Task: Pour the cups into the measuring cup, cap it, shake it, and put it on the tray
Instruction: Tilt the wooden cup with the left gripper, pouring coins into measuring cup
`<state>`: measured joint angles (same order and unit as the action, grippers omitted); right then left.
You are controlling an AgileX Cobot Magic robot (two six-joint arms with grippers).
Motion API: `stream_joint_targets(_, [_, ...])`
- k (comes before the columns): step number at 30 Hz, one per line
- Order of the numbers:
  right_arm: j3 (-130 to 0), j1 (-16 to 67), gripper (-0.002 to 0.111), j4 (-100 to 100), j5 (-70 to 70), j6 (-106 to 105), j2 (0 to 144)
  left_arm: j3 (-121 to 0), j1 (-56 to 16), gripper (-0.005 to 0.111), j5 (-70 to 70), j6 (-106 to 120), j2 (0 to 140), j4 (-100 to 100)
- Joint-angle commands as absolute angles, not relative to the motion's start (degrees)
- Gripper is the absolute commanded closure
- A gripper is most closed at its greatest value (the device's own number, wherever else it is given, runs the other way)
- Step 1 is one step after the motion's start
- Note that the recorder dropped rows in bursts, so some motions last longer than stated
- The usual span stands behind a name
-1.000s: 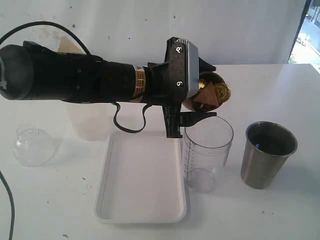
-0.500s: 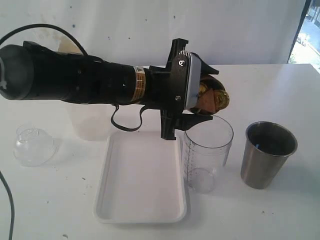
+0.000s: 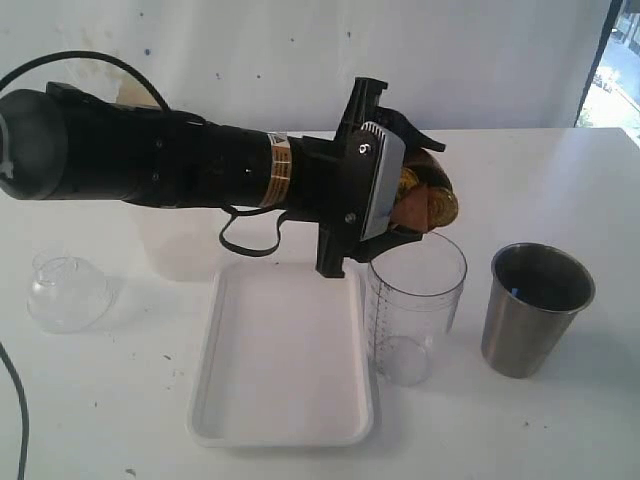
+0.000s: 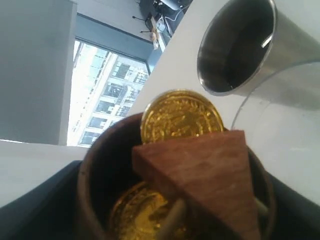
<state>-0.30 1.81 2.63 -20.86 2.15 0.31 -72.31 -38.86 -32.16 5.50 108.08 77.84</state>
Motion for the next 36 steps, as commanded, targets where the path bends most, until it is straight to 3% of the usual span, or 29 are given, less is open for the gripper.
stream_joint_targets(1, [0.00,1.68,0.108,2.54,-20.08,2.24,0.00,-72.79,-39.33,0.107,-33.28,6.54,107.35,77.65])
stream_joint_targets(36, [0.00,1.68,0.108,2.54,-20.08,2.24,0.00,-72.79,-39.33,0.107,-31.35,17.33,107.35,72.85])
